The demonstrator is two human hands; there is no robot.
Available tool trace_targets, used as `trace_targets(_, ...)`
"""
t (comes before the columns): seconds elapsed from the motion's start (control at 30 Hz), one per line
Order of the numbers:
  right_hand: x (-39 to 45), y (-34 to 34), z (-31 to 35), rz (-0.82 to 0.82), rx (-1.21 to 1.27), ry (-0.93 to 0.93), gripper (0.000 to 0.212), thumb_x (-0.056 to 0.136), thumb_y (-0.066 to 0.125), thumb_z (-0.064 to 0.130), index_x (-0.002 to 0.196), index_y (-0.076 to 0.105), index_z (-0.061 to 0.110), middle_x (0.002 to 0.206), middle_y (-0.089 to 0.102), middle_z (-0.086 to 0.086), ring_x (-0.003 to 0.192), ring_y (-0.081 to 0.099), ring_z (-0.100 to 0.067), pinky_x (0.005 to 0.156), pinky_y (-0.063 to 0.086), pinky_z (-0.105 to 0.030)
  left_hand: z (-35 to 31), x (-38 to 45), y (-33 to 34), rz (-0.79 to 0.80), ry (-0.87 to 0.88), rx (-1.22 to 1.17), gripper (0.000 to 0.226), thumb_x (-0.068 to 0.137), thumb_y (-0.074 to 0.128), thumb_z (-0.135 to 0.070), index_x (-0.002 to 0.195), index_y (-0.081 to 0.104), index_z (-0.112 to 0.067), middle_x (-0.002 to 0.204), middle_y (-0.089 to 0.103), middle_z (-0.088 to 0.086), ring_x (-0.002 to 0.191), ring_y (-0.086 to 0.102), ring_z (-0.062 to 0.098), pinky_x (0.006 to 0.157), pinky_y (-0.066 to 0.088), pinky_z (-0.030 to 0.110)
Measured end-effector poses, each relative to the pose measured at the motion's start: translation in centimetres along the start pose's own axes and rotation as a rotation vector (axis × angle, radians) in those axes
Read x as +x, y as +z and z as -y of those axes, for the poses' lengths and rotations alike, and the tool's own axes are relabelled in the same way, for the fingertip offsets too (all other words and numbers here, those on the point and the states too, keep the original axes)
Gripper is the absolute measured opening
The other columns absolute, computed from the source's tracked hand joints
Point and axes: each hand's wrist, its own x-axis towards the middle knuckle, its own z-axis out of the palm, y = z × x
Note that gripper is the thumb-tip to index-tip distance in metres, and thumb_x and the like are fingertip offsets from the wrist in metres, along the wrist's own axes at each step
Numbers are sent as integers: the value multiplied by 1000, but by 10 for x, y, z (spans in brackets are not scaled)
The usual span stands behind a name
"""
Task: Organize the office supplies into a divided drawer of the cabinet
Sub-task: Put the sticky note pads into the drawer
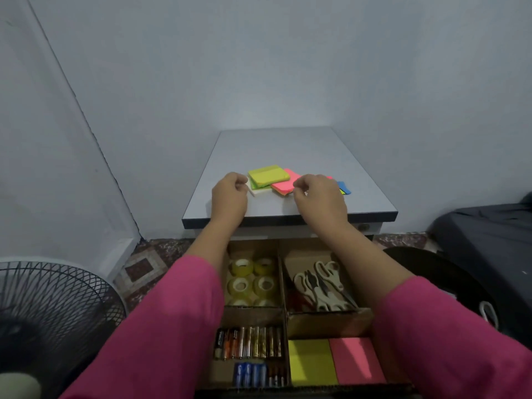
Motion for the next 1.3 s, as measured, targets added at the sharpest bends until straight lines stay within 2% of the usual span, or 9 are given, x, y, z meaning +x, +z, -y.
trace_targets(0.17,26,11,-1,-24,-120,22,31,98,44,20,120,65,14,113,62,-8,111,45,-25,83,42,-34,1,27,8,11,-62,36,23,99,42,-12,112,61,-6,110,58,5,93,50,15,76,38,24)
trace_targets(0.3,46,15,-1,67,-189,92,29,97,45,24,116,61,11,109,62,-10,113,43,-26,76,37,-32,2,43,20,26,-74,99,41,95,50,-42,84,66,-6,107,58,21,90,58,31,80,50,39)
trace_targets(0.4,60,17,-2,175,-243,138,16,93,49,22,97,58,10,93,57,-9,110,43,-28,71,33,-32,2,48,23,17,-89,192,46,88,50,-60,62,59,-23,106,58,13,99,56,31,88,50,44)
trace_targets(0.63,78,18,0,259,-279,202,28,91,51,18,66,37,16,73,43,-2,106,44,-29,71,31,-33,3,55,23,11,-164,186,32,78,68,-49,94,68,-21,113,57,5,101,58,25,88,51,40)
trace_targets(0.77,79,20,2,220,-260,169,13,84,61,22,92,60,12,103,57,-10,110,43,-31,76,36,-31,6,52,19,-40,-131,17,17,81,66,-25,97,60,-25,108,59,-1,92,59,18,87,53,40)
trace_targets(0.9,75,21,1,146,-212,129,34,84,62,19,118,61,17,114,55,-11,113,43,-30,82,40,-33,6,52,21,35,-136,140,43,88,58,-45,119,59,-16,119,59,5,112,53,25,96,47,43)
trace_targets(1.03,68,23,-1,95,-125,99,36,83,63,13,118,58,20,113,57,-7,108,48,-27,84,45,-37,2,52,22,28,-116,240,41,87,58,-52,102,65,-14,108,61,6,107,53,28,90,49,44)
trace_targets(1.17,62,20,-2,67,-78,60,33,84,59,11,116,58,20,110,63,-5,102,55,-26,82,46,-38,6,50,20,-7,-133,-121,37,81,71,-39,106,49,-23,104,54,-3,96,59,23,74,57,44)
trace_targets(1.3,58,13,4,13,79,54,35,95,44,8,125,59,14,121,61,-7,110,55,-24,85,42,-30,4,49,17,-96,-149,-395,22,91,63,-19,101,43,-22,105,57,9,87,58,21,69,56,43)
